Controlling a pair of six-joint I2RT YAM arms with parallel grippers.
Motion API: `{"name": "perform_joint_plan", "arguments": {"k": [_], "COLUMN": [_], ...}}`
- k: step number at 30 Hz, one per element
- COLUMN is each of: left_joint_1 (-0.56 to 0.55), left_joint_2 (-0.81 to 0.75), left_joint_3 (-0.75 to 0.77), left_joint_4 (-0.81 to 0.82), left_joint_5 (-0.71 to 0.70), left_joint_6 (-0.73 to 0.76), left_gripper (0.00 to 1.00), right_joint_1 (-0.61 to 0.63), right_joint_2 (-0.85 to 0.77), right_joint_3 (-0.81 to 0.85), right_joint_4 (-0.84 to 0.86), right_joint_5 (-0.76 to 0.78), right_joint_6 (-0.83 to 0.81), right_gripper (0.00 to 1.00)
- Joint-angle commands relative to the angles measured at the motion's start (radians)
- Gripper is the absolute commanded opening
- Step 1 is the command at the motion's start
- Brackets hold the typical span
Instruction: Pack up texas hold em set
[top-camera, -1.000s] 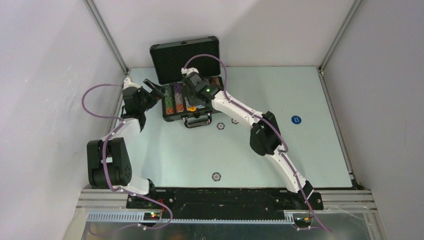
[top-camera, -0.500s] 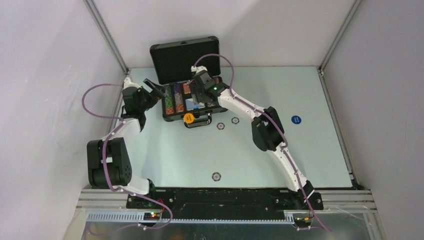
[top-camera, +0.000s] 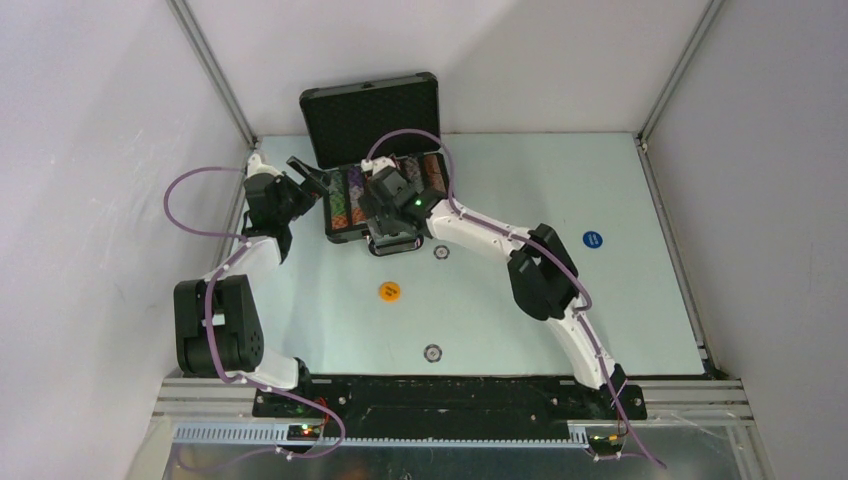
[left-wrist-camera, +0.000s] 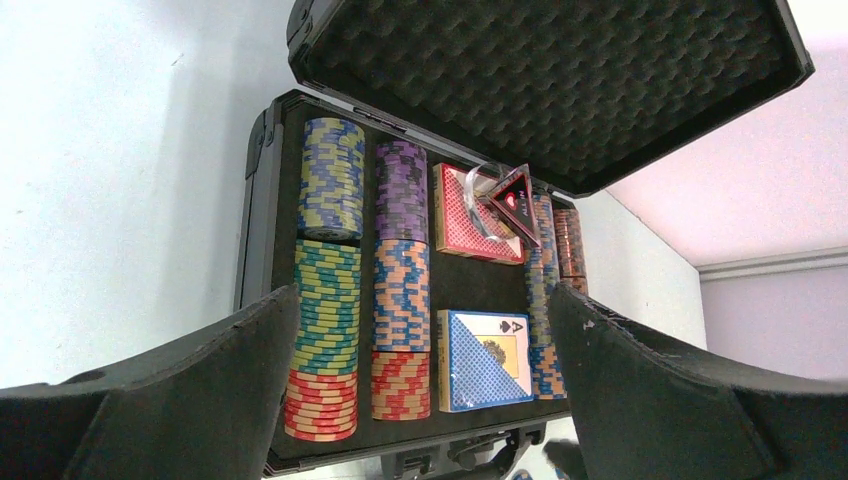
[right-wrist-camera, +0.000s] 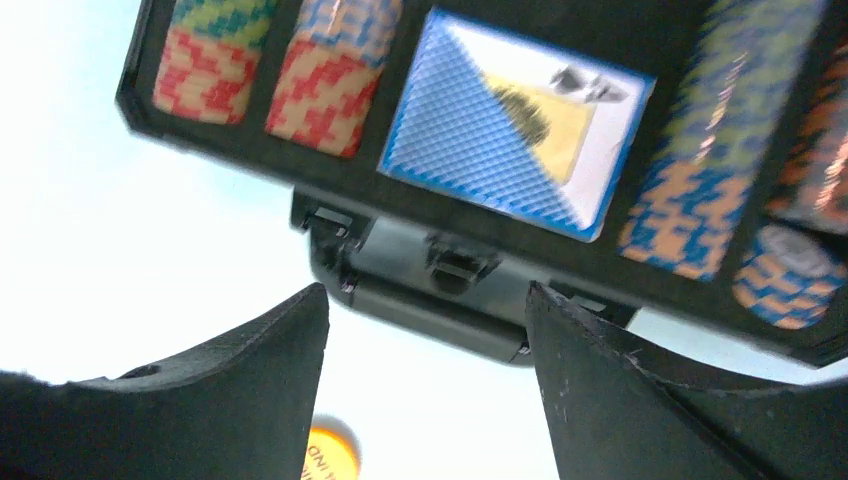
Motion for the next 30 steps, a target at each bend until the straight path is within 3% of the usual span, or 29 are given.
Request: {"name": "perform_joint_plan", "arguments": {"k": [1,9,21,30], "left_joint_1": [0.008,0.008,0.008,0.008], "left_joint_2": [-0.005,-0.005,-0.005,-0.005], "left_joint_3": [-0.001,-0.002,-0.002,-0.003], "left_joint_4": [0.038,0.04,0.04,0.038], "left_joint_5": [0.01,0.011,0.012,0.011], "left_joint_6": [-0.011,-0.013,-0.013,-0.013], "left_gripper": [0.98,0.98,0.98,0.98], "right_joint_1": [0.032,0.103,0.183,0.191], "right_joint_2": [-0.094,-0.128,-0.062,-0.022], "right_joint_3": [-0.104,-0.23,-0.225,-0.214], "right_joint_4": [-0.002,-0.084,-0.129,-0.154], "right_joint_5": [-0.006,-0.05,-0.081,-0.063], "right_joint_6": [0.081,0.193,0.224,0.216], "right_gripper": [0.77,0.87,0.86,0.79]}}
